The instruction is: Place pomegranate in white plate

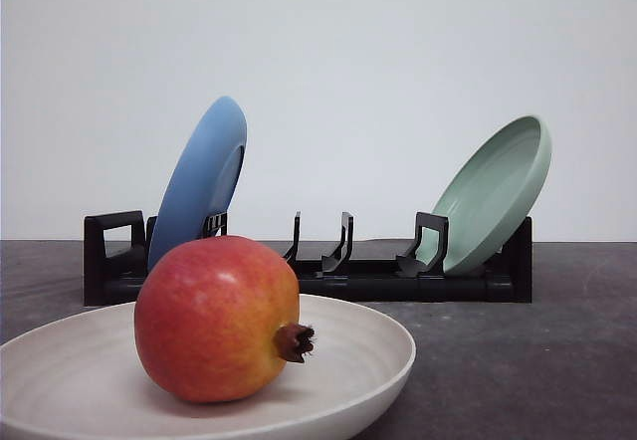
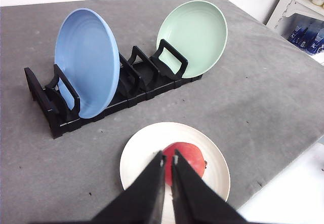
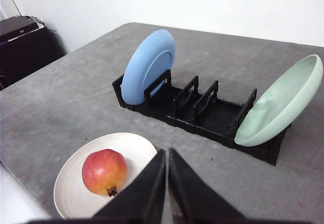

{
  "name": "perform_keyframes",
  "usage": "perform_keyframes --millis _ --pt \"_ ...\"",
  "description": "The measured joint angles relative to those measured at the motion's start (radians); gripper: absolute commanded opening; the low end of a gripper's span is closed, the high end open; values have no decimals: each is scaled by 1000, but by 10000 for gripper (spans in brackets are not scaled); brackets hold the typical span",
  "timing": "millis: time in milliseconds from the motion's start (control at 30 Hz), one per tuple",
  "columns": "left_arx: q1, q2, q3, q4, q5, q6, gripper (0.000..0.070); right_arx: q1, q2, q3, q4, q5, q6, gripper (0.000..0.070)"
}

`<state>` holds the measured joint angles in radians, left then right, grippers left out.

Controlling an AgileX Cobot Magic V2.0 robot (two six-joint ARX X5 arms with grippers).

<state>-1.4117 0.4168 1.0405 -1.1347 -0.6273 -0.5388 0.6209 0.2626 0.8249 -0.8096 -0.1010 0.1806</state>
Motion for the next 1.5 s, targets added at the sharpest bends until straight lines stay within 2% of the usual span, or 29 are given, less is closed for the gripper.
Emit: perform_keyframes --millis 400,467,567,767,933,1067,1233,1367,1500 --pt "-5 -24 -9 8 0 0 0 0 0 0 6 -2 0 0" --pt "31 -48 -11 1 1 0 0 0 0 0 6 -2 0 0" --pt "168 -65 -12 1 1 1 0 0 0 0 6 -2 0 0" --pt "523 -117 -58 35 -65 58 0 0 0 0 6 -2 0 0" --pt "796 -205 -224 254 -66 146 0 0 0 0 6 -2 0 0" --pt "977 -275 -424 489 58 265 0 0 0 0 6 -2 0 0" --pt "1155 -330 -676 771 361 447 0 0 0 0 6 -2 0 0" --pt "1253 -379 -814 826 579 559 0 0 0 0 6 -2 0 0" --pt "1308 -412 -891 830 613 600 0 0 0 0 7 -2 0 0"
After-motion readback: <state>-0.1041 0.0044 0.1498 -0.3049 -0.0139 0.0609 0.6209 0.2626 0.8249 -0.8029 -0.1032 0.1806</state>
